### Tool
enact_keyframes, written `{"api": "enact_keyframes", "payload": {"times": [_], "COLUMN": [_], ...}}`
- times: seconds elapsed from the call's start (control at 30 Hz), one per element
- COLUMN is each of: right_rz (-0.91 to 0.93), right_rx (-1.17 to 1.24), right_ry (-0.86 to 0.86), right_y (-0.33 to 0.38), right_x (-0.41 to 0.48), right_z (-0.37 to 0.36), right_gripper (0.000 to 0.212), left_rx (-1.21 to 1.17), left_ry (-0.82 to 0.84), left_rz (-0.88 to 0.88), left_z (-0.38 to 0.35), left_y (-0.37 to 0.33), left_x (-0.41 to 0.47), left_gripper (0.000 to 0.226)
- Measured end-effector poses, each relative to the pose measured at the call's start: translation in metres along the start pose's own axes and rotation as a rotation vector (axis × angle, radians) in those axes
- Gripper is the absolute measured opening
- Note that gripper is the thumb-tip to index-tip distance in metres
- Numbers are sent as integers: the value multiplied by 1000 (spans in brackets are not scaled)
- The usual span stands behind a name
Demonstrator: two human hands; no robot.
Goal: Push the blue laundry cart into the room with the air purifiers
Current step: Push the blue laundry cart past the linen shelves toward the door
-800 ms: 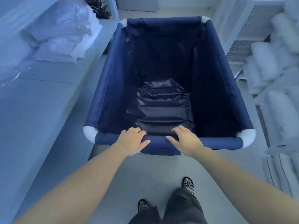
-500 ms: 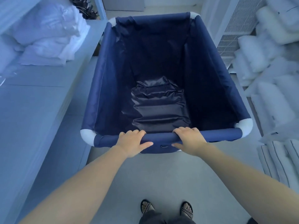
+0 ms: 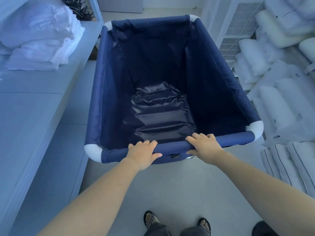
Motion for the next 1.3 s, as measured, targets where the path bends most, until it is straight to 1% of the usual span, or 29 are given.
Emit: {"api": "enact_keyframes", "payload": {"times": [0.07,0.13,0.23,0.33,0.43,0.53,0.6,0.63,0.7,0.77,0.83,1.07,1.3], "right_rz": [-17,-56,-89,-92,-44,18,40,48,51,58,80,109,110], "right_rx": [22,106,149,106,116,219,310,300,173,51,1,1,14], "right_ry": [-2,-10,-19,-1,43,45,44,53,57,18,-13,8,-9], "right_y": [-12,-27,-53,-76,-88,-104,-121,-131,-147,-158,-165,-182,-179], "right_x": [-3,-5,-8,-11,-5,-1,1,3,5,10,15,38,70], "right_z": [1,4,7,6,7,17,25,27,27,27,27,33,44], "right_gripper": [42,47,49,46,42,38,40,40,40,42,44,43,44], "left_rx": [-21,-2,16,0,-14,-12,-13,-8,9,17,14,36,58], "left_ry": [32,55,68,99,119,119,114,111,107,99,94,129,138], "left_rz": [-26,-57,-48,2,98,163,210,237,299,359,396,426,433], "left_z": [-1,-3,-3,-1,3,9,15,18,21,24,25,38,52], "left_y": [-8,-17,-29,-40,-51,-63,-70,-74,-84,-93,-98,-101,-79], "left_x": [3,6,10,15,18,21,27,30,36,42,49,70,93], "left_gripper": [38,37,37,37,35,34,34,35,38,40,42,40,39]}}
Point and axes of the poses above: each hand's wrist, its own x-axis towards the middle knuckle, its own z-axis out of the back of the hand, y = z × x, the point moved 6 cm from there along x, towards the middle knuckle, and after that the axes turned 5 degrees about x, right-handed, at the moved point
